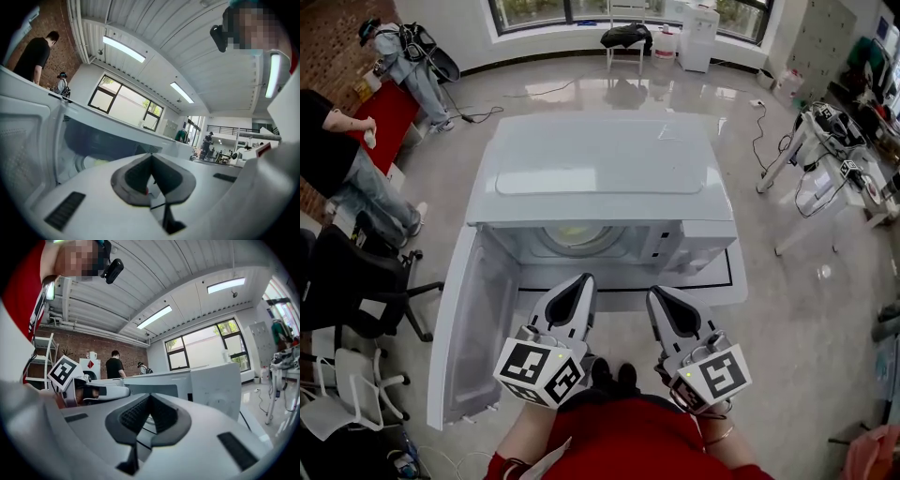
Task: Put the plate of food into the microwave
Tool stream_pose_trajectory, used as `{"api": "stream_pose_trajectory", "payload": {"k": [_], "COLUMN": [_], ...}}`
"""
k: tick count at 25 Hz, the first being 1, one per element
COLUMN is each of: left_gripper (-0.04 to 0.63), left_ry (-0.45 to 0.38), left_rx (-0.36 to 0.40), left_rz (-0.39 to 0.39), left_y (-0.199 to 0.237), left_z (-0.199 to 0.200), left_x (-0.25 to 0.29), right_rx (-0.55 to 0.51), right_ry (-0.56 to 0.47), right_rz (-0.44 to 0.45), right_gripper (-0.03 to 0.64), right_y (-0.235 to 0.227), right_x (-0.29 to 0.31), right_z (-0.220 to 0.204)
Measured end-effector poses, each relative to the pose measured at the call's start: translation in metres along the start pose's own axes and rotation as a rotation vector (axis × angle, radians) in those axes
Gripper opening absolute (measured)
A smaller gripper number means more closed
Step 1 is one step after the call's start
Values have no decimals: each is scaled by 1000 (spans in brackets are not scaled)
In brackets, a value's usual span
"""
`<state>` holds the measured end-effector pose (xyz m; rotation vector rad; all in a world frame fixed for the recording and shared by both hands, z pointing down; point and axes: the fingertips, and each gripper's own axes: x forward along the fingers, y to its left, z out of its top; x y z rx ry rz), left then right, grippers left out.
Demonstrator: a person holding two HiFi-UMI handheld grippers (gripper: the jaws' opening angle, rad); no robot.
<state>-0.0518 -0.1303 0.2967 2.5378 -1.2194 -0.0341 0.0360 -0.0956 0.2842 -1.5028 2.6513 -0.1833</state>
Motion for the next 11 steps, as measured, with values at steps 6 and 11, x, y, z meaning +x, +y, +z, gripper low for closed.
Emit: {"api": "stream_pose_trajectory", "payload": {"k": [6, 11], "left_gripper": [8, 8], "left_ry": [8, 11], "left_rx": [-29, -31], "left_rz": [12, 18], "left_y": [3, 5], "left_z": [-3, -5], "left_x": [-5, -8], "right_rx": [5, -5], "right_ry": [12, 22], "right_rz": [9, 18], "right_gripper": [14, 14], "right_y": [4, 7], "right_x": [2, 5], "right_z": [-1, -3]}}
